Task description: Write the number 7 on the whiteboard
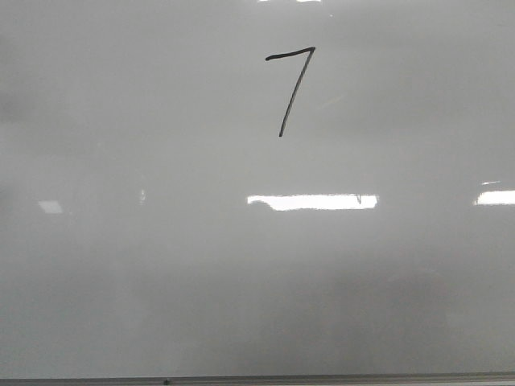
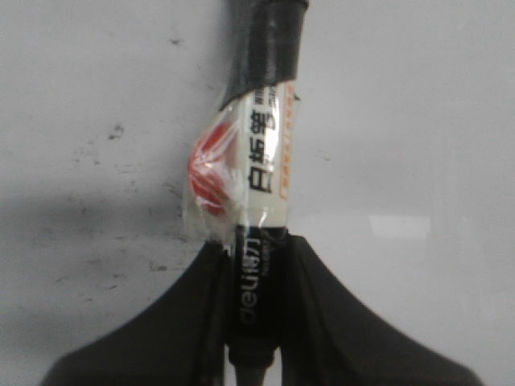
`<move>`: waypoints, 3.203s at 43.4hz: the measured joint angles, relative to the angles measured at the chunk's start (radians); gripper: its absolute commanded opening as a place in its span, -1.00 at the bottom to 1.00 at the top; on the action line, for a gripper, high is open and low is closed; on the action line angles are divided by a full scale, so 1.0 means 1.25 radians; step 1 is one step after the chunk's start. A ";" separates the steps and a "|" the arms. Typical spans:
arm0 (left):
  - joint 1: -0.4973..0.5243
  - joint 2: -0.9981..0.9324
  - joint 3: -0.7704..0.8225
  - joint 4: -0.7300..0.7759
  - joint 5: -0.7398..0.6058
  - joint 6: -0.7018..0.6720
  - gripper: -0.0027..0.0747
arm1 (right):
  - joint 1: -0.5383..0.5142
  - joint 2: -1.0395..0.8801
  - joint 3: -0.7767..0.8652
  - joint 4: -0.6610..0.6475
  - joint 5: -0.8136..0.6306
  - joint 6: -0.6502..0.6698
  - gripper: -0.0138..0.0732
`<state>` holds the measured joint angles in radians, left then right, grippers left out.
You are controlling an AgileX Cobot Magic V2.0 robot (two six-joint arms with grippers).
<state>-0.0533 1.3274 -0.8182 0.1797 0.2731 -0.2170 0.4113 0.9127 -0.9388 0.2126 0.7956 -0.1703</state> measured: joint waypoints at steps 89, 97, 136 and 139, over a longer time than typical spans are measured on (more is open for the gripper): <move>-0.613 -0.383 0.000 -0.018 0.353 0.059 -0.07 | 0.000 0.000 0.000 0.000 -0.002 0.002 0.44; -0.630 -0.383 0.002 -0.018 0.366 0.059 -0.07 | 0.000 0.000 0.000 0.000 -0.002 0.002 0.44; -0.630 -0.383 0.002 0.021 0.457 0.080 -0.08 | 0.000 0.000 0.000 -0.060 0.002 -0.009 0.44; -0.630 -0.383 0.002 0.021 0.457 0.081 -0.15 | 0.000 0.000 0.000 -0.062 0.002 -0.009 0.34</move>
<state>-0.8412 0.8488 -0.8159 0.2056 0.8445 -0.1157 0.4113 0.9127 -0.9388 0.1356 0.7986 -0.1813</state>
